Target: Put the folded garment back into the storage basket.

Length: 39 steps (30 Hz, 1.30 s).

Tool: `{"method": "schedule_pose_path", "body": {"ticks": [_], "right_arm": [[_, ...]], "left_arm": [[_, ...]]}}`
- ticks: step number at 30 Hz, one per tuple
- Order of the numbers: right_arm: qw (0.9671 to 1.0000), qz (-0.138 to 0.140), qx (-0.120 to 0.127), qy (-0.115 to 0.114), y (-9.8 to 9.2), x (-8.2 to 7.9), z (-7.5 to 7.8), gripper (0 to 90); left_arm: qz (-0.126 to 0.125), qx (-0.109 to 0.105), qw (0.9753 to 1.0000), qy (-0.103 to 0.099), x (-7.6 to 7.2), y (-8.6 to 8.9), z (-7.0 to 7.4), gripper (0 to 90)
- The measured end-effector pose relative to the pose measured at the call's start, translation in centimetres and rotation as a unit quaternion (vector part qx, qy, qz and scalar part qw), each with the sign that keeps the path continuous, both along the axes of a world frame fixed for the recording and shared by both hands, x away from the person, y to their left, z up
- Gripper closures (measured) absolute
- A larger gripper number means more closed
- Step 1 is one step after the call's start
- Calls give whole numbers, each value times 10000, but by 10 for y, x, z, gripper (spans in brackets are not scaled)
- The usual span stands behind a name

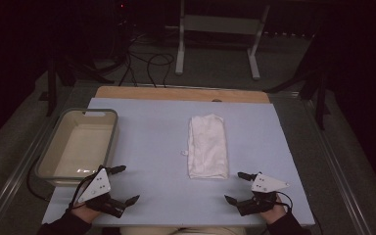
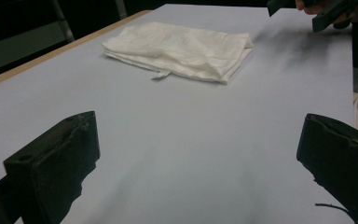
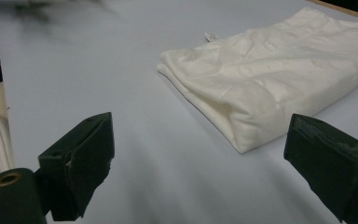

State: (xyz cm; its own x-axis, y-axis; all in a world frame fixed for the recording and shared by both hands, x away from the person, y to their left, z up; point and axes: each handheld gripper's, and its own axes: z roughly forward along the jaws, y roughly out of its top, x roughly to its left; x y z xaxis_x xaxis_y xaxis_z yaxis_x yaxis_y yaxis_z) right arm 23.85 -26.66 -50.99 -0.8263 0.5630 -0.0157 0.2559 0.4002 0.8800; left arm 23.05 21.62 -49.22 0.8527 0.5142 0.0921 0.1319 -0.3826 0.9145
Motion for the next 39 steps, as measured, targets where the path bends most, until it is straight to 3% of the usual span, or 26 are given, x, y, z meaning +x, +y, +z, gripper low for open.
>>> {"method": "schedule_pose_path", "body": {"ticks": [17,21,28,39], "right_arm": [[9999,99,78,-4,4,-2,12,82],[9996,112,264,-54,3,-3,23,82],[9995,-47,268,-129,4,-3,36,81],[9989,-52,290,-375,5,5,61,81]], "left_arm": [[-61,17,10000,25,1,-5,5,1],[-131,-22,9999,40,1,-9,11,1],[-120,-20,9998,126,4,-16,16,1],[-185,-86,9997,143,10,-22,36,1]]}}
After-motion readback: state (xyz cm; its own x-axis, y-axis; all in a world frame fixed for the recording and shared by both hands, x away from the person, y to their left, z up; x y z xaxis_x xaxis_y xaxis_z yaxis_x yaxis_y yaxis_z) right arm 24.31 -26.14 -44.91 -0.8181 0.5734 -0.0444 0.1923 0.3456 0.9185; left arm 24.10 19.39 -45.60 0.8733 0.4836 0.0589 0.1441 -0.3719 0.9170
